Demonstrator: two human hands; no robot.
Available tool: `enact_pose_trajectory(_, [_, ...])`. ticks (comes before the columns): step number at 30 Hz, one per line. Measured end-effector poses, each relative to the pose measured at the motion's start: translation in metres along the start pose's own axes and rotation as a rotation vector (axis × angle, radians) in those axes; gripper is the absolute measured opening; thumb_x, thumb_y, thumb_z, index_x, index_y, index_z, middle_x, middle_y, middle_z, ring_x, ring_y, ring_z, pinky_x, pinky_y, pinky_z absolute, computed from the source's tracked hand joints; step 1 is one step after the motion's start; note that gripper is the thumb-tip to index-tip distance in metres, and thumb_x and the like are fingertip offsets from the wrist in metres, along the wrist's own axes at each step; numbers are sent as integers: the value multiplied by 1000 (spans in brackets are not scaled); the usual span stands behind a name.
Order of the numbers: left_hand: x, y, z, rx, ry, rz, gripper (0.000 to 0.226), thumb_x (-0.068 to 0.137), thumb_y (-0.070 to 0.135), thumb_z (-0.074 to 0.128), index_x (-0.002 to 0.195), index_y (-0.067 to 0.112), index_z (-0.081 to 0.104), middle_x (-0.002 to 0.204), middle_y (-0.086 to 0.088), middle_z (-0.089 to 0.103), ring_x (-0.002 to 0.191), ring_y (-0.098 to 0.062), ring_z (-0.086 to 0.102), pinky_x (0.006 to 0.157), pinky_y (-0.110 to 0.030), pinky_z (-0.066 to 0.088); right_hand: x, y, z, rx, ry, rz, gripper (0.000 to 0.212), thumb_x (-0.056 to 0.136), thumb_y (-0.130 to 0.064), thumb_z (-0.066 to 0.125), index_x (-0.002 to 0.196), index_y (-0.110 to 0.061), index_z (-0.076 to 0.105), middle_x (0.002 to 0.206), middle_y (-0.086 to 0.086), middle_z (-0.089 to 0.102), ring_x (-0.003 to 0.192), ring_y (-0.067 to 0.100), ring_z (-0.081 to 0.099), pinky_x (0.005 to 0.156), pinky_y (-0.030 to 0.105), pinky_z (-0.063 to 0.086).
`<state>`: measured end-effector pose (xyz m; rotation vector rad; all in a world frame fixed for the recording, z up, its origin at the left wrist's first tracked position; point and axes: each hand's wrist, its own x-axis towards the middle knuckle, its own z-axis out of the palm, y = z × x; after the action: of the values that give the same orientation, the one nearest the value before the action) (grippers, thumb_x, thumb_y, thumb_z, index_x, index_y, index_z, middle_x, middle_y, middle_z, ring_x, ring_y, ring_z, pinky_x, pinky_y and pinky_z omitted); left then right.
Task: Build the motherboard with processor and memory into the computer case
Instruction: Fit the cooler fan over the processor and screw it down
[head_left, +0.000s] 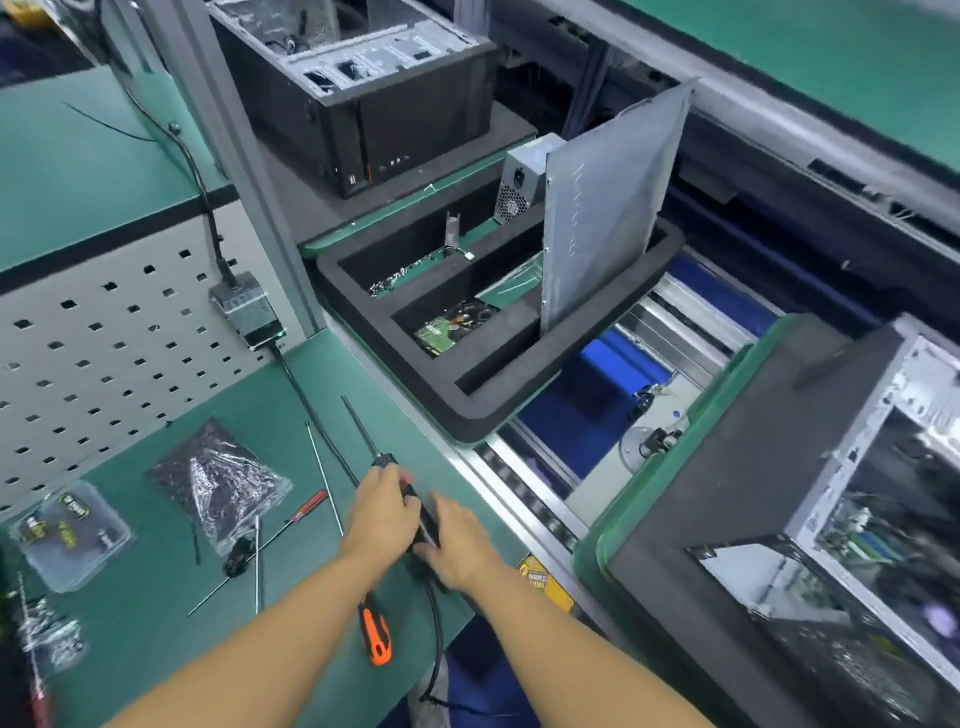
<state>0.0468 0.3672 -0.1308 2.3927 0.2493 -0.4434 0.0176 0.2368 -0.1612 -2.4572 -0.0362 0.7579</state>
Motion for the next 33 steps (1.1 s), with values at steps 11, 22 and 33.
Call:
enact_pose_trajectory(11, [-15, 11, 12, 647, -253, 268, 32, 94, 29, 43, 120, 39, 58, 126, 9, 51, 122, -18, 40, 98, -35, 34, -34, 9, 19, 103, -32, 15, 53, 96, -20, 60, 144, -10, 39, 129, 19, 55, 119, 39, 55, 102, 45, 43])
enact_pose_trajectory(22, [-13, -9, 19, 844, -288, 446, 42, 94, 27, 42, 133, 35, 51, 139, 11, 47, 131, -17, 37, 105, -34, 33, -50, 19, 41, -20, 82, 146, 45, 107, -41, 39, 133, -6, 47, 138, 18, 42, 139, 37, 32, 112, 48, 34])
enact_pose_trajectory(33, [-40, 54, 55, 424, -513, 546, 25, 98, 24, 49, 121, 22, 59, 116, 5, 62, 104, -12, 59, 92, -27, 46, -116, 76, -6, -73, 239, 156, 33, 97, -10, 48, 130, -8, 53, 129, 11, 46, 119, 30, 44, 100, 37, 39])
